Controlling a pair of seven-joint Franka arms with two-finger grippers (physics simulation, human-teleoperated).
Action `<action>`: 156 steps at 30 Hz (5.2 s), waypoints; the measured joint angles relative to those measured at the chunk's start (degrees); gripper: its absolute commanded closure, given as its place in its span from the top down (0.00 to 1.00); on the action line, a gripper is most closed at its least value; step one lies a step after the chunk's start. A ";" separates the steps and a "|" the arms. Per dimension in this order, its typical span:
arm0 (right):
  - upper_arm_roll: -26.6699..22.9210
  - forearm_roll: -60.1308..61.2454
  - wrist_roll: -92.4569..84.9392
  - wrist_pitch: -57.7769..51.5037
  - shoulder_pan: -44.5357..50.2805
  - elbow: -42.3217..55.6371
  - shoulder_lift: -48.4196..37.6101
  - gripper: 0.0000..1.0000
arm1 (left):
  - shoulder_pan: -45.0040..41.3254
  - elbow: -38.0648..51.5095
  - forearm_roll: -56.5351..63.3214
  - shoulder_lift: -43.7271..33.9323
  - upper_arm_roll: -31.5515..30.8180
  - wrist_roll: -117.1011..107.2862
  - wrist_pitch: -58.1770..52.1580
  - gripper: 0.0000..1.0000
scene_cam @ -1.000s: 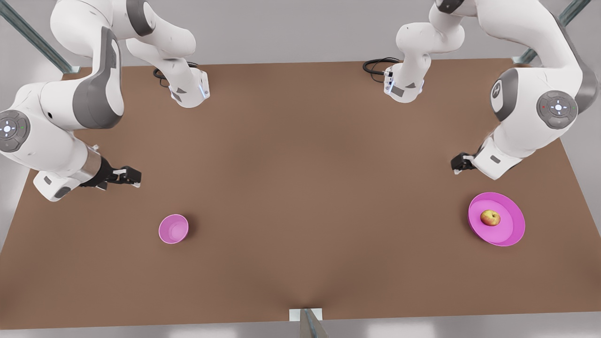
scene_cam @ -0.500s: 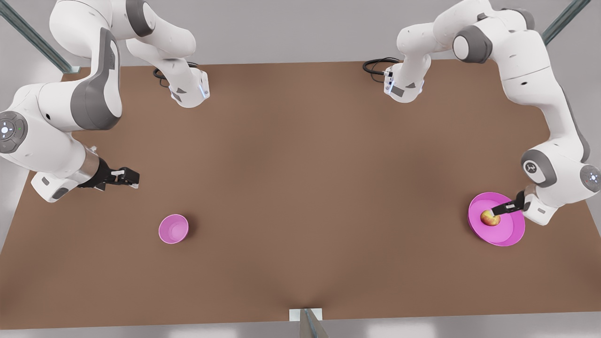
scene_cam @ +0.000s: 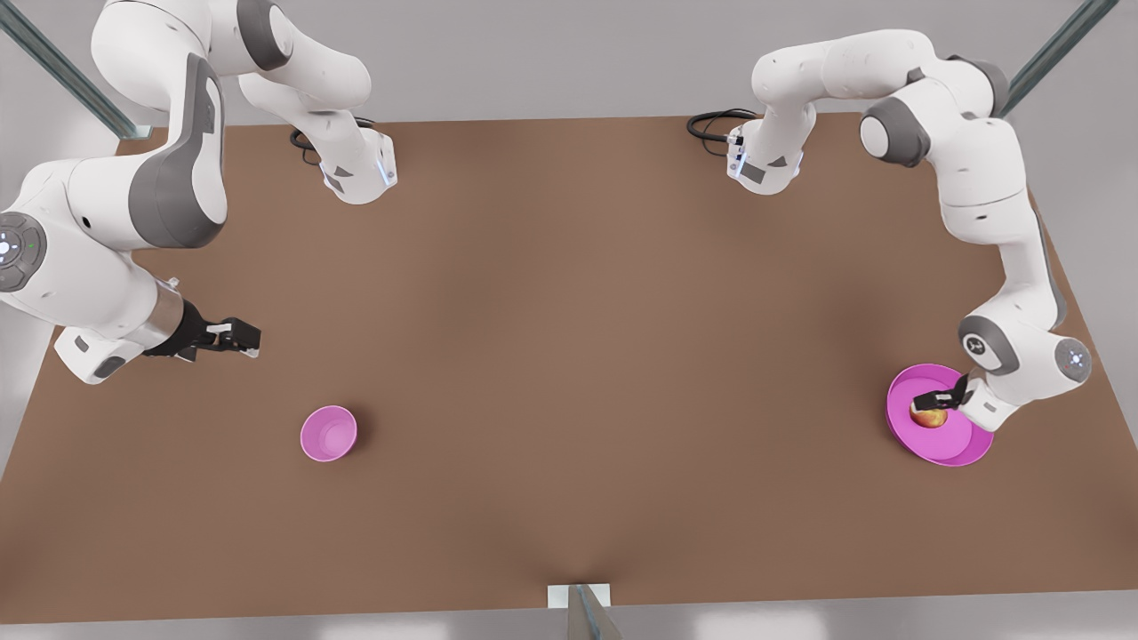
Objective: Use the left arm to pick up the apple from the plate, transfer it to the gripper of the right arm, and then use the right arm to place it into the bowl
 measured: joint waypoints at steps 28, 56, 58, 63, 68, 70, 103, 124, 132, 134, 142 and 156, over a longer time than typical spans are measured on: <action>1.83 1.98 -0.60 -0.79 0.56 0.13 -0.22 1.00 | -0.52 3.80 -3.95 -6.83 -16.90 9.59 -0.67 0.67; 9.91 70.63 -18.28 22.96 3.90 -18.03 22.42 1.00 | -25.75 20.23 -65.96 11.88 -46.09 52.53 9.79 0.68; 10.79 72.12 -20.35 23.08 3.32 -18.34 22.22 1.00 | -25.75 20.22 -66.69 12.51 -46.10 56.39 9.94 0.68; 13.56 73.60 -25.21 23.58 1.65 -21.06 22.04 1.00 | -25.75 20.22 -67.46 13.00 -46.11 64.43 10.16 0.68; 13.84 74.00 -29.36 26.37 3.35 -21.37 22.39 1.00 | -25.86 20.22 -67.70 13.01 -46.11 70.57 10.28 0.68; 13.85 75.08 -30.70 27.65 4.31 -21.34 22.41 1.00 | -25.91 20.22 -67.74 13.01 -46.11 72.60 10.31 0.68; 13.41 61.43 -42.35 31.76 -3.84 -21.63 21.95 0.69 | -16.55 13.28 -54.82 6.57 -45.29 82.58 9.11 1.00; 12.01 6.45 -52.18 38.44 -12.71 -18.48 22.05 0.70 | -15.87 8.07 19.89 -31.95 -15.02 6.60 -27.85 1.00; 11.70 3.35 -55.66 34.19 -13.08 -18.81 22.30 1.00 | -16.09 8.08 19.59 -30.01 -15.02 -11.74 -27.56 1.00; 11.68 2.53 -56.34 33.83 -13.16 -18.81 22.44 1.00 | -16.06 8.08 19.58 -29.87 -15.01 -15.19 -27.57 1.00; 21.79 -4.84 -52.13 29.40 -11.74 -11.08 8.24 1.00 | -15.98 8.06 19.47 -29.90 -15.02 -25.72 -27.62 1.00; -2.73 -0.10 -24.32 8.00 5.19 -10.55 -6.83 1.00 | -16.36 8.38 19.51 -29.26 -15.60 -35.68 -27.57 1.00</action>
